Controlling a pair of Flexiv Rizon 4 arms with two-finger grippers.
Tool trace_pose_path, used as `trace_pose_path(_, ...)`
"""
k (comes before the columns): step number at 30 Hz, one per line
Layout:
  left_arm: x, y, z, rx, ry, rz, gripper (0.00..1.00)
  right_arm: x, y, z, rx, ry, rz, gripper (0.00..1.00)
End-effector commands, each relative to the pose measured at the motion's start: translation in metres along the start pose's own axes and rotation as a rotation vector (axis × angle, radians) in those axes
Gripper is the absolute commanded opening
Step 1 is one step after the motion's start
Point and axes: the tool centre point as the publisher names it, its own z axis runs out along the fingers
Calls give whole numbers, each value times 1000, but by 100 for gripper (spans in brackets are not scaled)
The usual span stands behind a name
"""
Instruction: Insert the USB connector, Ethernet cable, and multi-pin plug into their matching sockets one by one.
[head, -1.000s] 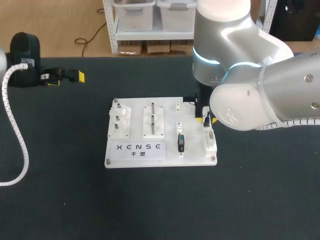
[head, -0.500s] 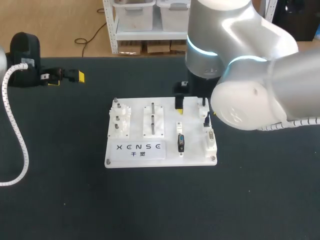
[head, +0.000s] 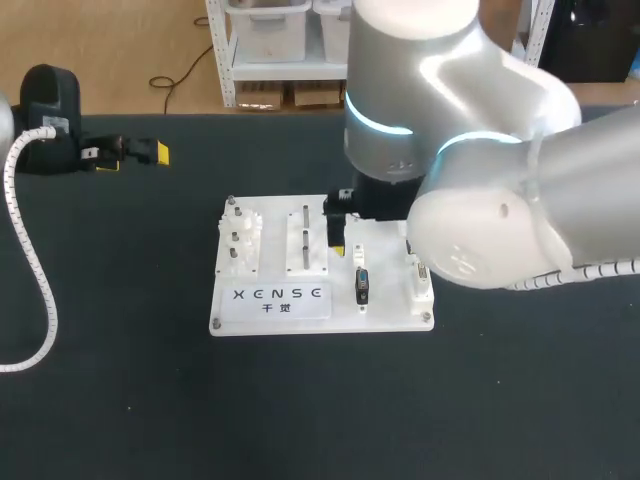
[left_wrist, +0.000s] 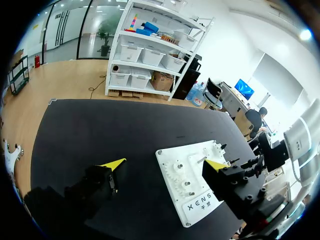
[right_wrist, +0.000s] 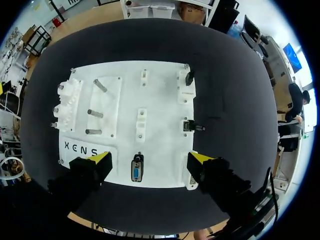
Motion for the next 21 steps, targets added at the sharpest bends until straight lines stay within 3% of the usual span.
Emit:
trace_pose_path(1, 0, 0, 0, 0, 0, 0, 100, 6, 5, 4, 5, 14, -13, 100)
trace_pose_path(14, 0, 0, 0, 0, 0, 0, 100, 29, 9, 19, 17, 72, -47, 100)
trace_pose_path(21, 0, 0, 0, 0, 0, 0, 100, 27, 7, 21, -71, 60, -13, 100)
